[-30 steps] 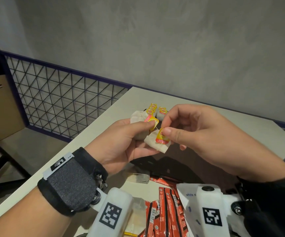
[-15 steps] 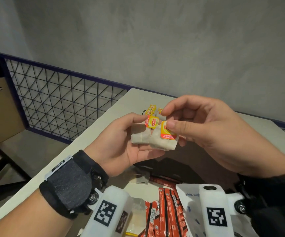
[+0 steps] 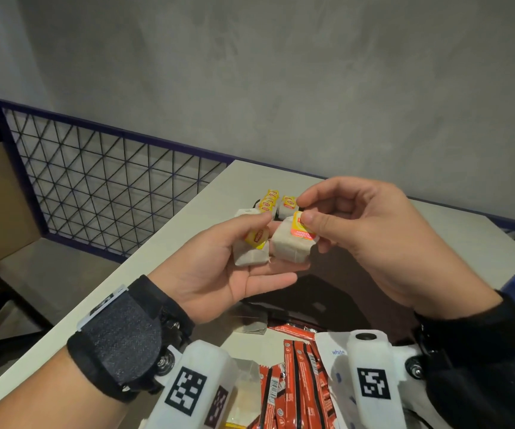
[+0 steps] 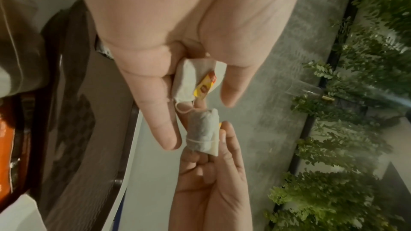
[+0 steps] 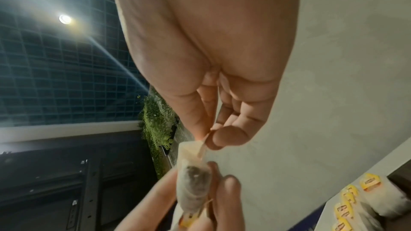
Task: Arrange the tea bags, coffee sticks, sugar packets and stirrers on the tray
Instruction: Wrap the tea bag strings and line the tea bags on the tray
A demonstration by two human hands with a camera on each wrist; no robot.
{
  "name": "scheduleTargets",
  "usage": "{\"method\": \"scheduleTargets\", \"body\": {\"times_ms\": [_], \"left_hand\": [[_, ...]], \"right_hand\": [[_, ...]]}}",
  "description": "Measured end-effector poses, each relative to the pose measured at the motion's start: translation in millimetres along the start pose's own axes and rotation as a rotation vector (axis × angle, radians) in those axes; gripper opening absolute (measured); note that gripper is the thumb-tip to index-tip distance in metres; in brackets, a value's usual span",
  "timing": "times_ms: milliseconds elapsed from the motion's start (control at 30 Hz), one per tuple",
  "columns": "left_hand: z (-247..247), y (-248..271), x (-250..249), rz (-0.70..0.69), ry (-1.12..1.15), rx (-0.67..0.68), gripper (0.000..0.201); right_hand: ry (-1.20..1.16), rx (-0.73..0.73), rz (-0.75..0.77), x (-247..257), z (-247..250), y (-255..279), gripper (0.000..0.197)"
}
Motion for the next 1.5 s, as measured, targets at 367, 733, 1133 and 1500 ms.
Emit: {"method": "scheduleTargets", "body": {"times_ms": [367,733,1133,1500], "left_hand": [[2.7,-3.7,7.4,-0.083,-0.171,0.01,0.027],[4.6,-4.1,7.7,-0.06,-0.172,-0.002,0.031],[3.1,-2.7,9.8,-0.039,-0.213,0.02,0.031],[4.5,-3.0,9.1,-0.076,-0.198,0.001,0.026]], "right_hand": [[0.072,-0.062,-0.079,-5.2,-5.8,-0.8,0.009],[0.082,0.019,-0.302,-7.4,0.0,0.5,0.012],[-0.025,-0.028,-0.15,-7.2,-3.1,-1.9,0.014],[-0.004,-0.015,-0.153,-9.8,-1.9,-2.4,0.016]]}}
Point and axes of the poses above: each hand's wrist, its own y-axis away from the middle knuckle, its own z-axis out of the back of the hand, x = y × z, the point moved 2 cm from there along -y, towards the middle knuckle, and after that the axes turned 4 degrees about -z, right-handed, at the moved point
